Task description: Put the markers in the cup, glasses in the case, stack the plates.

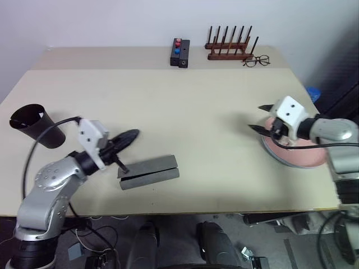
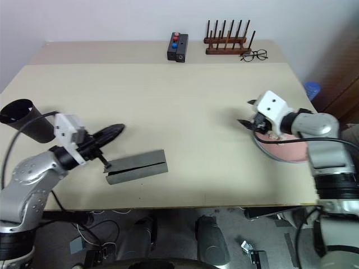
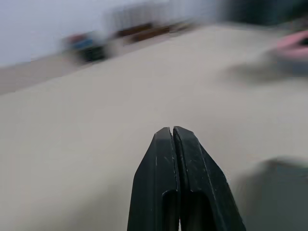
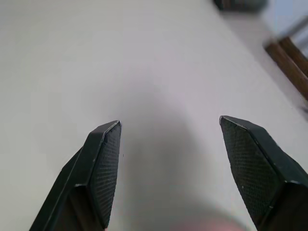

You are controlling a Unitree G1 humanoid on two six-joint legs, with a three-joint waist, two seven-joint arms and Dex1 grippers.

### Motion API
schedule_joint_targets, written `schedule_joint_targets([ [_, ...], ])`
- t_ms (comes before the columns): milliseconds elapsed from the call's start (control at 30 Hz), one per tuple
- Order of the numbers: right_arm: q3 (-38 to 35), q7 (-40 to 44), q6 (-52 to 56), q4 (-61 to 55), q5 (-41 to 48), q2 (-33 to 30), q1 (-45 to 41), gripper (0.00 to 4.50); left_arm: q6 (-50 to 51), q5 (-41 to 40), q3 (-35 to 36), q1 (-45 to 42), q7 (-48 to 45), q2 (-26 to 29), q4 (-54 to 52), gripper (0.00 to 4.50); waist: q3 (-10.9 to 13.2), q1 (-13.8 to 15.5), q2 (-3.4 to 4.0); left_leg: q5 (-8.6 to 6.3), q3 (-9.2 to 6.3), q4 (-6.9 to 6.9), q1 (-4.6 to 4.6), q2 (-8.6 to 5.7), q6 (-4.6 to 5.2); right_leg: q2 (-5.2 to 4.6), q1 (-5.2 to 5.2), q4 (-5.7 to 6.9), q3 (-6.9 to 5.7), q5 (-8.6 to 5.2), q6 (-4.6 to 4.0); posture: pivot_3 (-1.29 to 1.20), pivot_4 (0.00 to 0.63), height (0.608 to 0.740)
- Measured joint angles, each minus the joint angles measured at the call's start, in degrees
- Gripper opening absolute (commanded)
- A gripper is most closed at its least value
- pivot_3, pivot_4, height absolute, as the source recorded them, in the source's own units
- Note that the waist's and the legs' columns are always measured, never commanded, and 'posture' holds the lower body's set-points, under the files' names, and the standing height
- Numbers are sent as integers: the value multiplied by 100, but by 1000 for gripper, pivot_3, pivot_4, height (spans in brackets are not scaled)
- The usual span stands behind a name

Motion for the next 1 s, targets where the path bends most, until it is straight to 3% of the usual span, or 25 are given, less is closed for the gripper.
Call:
schedule_joint_targets([
  [200,80,90,130,305,293,474,-247,3292,-133,314,955,907,581,-111,177,0,1,41,-4,0,-1,1,-1,-1,-1,-2,1,-3,-3,0,-1,0,150,740],
  [500,182,419,97,1116,291,623,-516,3292,-96,327,893,912,1023,-404,-172,0,-1,6,-5,-1,2,-7,0,0,-1,-3,5,-10,-2,1,-2,0,150,740],
  [1000,224,328,243,841,284,645,-413,3292,96,355,484,486,1279,-565,-124,0,-1,5,-5,-1,2,-6,0,0,-1,-2,4,-10,-2,1,-1,0,150,740],
])
